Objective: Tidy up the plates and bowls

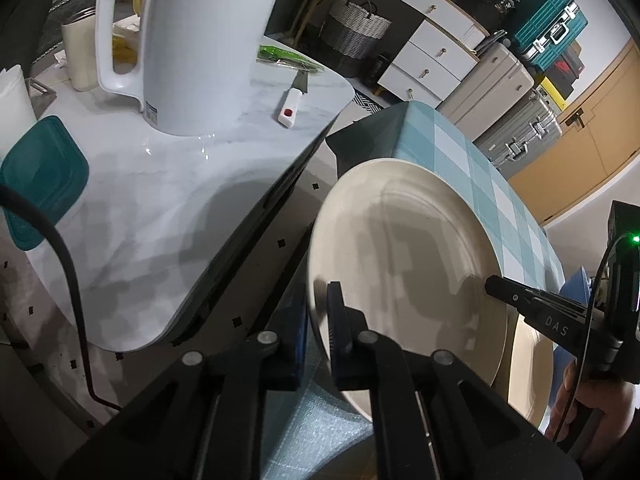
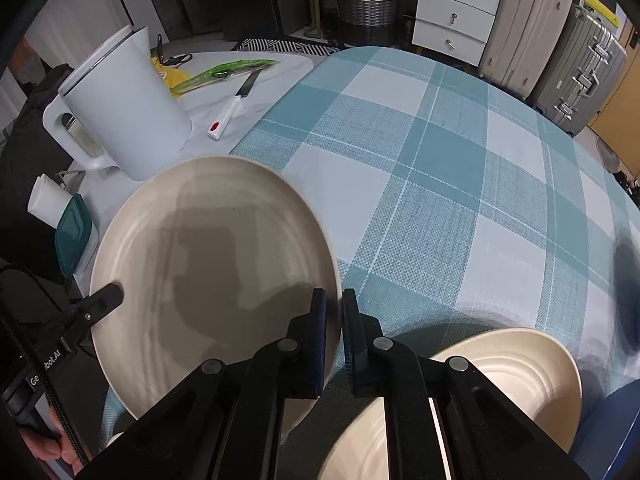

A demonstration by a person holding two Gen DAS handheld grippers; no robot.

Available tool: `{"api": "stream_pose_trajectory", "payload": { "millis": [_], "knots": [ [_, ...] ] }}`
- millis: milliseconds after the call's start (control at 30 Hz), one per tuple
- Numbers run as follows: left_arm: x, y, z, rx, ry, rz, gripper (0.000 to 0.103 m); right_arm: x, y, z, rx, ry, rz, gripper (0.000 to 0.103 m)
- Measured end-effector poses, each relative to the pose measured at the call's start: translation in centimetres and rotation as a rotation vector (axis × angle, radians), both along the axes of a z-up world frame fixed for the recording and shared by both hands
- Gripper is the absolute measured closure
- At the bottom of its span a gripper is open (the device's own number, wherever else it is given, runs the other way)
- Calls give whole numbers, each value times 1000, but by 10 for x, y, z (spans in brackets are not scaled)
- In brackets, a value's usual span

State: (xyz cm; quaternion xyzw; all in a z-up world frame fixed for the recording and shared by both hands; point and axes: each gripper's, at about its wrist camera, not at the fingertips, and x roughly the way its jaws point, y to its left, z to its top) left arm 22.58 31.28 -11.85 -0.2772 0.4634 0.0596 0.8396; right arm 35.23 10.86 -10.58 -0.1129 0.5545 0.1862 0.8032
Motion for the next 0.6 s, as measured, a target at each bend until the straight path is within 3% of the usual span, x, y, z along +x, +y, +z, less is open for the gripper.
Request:
{"api": "stream_pose_trajectory", "payload": {
  "millis": [600],
  "knots": [
    [-13,-4,30,19,-56,-13,97,-9,-10,34,16,-22,-12,96]
  ]
}}
